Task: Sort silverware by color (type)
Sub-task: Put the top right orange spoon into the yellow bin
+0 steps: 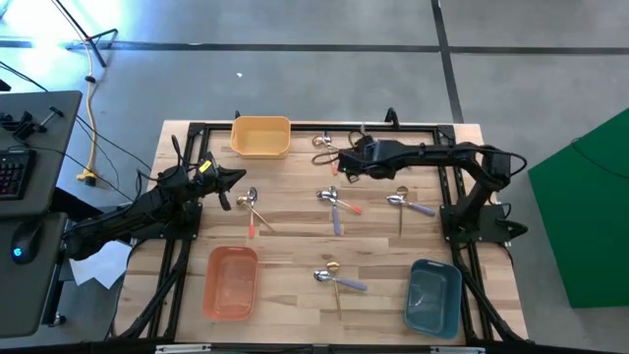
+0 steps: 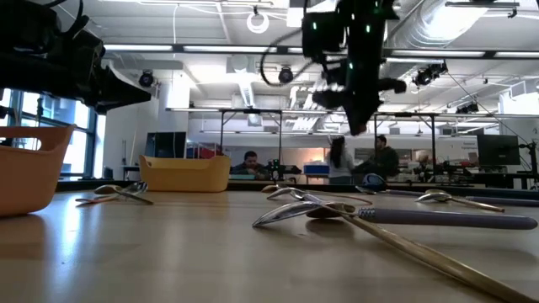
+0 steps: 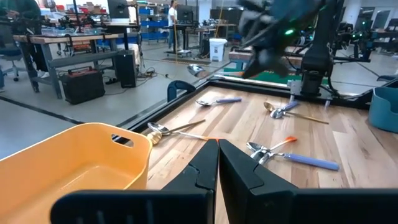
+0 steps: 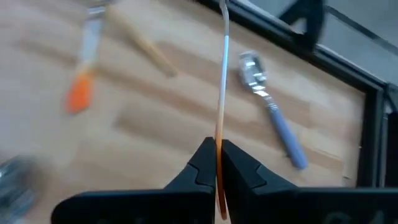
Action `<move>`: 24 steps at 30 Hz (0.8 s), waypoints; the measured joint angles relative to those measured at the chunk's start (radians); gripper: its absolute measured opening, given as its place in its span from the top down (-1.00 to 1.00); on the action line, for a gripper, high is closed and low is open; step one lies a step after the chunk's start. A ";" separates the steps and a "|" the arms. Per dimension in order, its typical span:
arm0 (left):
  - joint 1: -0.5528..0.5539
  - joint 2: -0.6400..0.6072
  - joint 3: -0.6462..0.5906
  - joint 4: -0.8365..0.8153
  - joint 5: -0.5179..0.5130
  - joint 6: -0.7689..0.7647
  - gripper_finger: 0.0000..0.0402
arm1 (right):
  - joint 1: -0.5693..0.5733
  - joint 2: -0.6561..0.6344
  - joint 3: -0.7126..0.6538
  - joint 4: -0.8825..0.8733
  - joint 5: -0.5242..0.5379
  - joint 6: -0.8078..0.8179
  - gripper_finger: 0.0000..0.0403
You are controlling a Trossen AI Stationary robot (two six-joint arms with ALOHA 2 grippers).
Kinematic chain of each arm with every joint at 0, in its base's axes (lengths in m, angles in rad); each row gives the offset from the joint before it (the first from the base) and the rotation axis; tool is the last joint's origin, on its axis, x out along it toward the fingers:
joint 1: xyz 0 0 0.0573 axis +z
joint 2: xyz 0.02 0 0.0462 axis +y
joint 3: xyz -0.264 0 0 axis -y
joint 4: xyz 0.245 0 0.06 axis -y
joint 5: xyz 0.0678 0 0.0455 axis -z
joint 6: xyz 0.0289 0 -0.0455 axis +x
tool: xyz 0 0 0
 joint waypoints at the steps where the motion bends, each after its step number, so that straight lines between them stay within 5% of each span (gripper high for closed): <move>1: 0.000 0.000 0.000 0.000 0.000 -0.009 0.97 | 0.029 0.000 0.025 -0.024 -0.009 0.001 1.00; 14: 0.000 0.000 0.000 0.000 0.003 -0.036 0.97 | 0.555 0.000 0.147 -0.123 -0.126 0.416 1.00; 24: -0.050 0.059 0.000 0.004 0.038 -0.087 0.97 | 0.889 0.000 0.147 0.051 0.038 0.586 1.00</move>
